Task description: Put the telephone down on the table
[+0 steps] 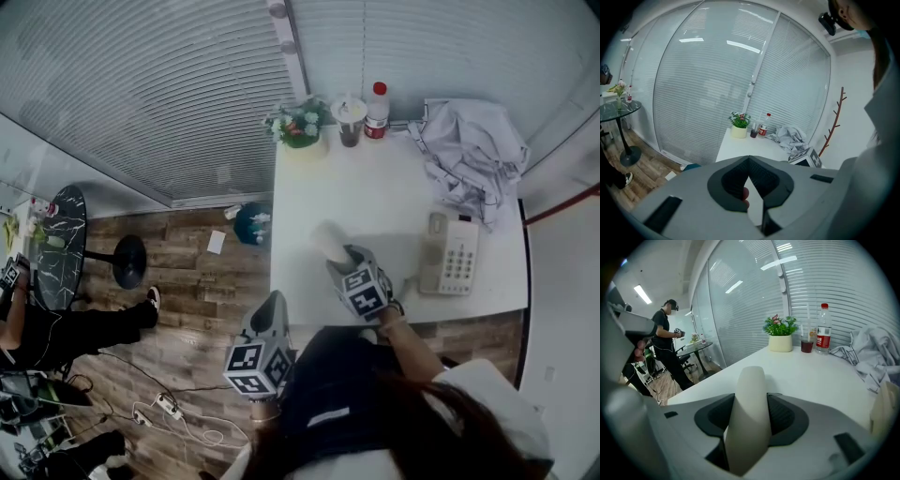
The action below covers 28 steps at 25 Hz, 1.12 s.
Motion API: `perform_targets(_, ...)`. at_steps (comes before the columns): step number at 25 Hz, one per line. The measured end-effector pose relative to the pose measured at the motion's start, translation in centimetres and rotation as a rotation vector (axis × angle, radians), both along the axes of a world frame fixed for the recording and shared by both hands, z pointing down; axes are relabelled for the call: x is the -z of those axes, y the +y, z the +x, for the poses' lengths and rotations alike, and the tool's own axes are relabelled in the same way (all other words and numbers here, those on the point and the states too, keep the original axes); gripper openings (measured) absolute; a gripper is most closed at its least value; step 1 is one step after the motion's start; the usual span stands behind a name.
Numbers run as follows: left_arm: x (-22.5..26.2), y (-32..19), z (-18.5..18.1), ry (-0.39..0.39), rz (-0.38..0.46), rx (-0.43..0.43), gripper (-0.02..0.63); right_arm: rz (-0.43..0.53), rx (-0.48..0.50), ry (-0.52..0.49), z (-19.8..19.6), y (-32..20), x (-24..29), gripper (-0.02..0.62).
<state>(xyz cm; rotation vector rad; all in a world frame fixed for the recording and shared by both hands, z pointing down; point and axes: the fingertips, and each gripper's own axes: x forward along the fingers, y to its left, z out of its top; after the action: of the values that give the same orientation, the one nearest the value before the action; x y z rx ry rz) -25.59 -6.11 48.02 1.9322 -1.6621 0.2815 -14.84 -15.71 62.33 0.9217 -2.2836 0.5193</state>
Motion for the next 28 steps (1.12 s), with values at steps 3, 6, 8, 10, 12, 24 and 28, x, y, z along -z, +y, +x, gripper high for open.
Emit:
perform_targets(3,-0.08,-0.07,-0.01,-0.010,0.000,-0.007,0.000,-0.001,-0.002,0.006,0.11,-0.08,-0.15,0.218)
perform_targets(6,-0.14,-0.14,0.11,-0.012,-0.003,-0.010,0.000,0.001,0.003,0.013,0.07,-0.04,-0.27,0.218)
perform_targets(8,-0.21,-0.24,0.20,-0.013,-0.004,-0.012,0.000,0.002,0.011,0.019,0.03,-0.01,-0.35,0.218)
perform_targets(10,-0.21,-0.32,0.34,-0.012,-0.006,-0.013,0.000,0.010,0.024,0.029,0.03,-0.05,-0.40,0.218)
perform_targets(12,-0.19,-0.30,0.52,-0.008,-0.012,-0.014,0.000,0.016,0.034,0.033,-0.03,-0.04,-0.57,0.218)
perform_targets(24,-0.42,0.19,0.59,-0.014,-0.022,-0.015,0.000,0.013,0.049,0.046,-0.20,0.33,-0.95,0.218)
perform_targets(28,-0.37,0.21,0.54,-0.010,-0.027,-0.017,0.000,0.028,0.050,0.056,-0.29,0.29,-0.67,0.218)
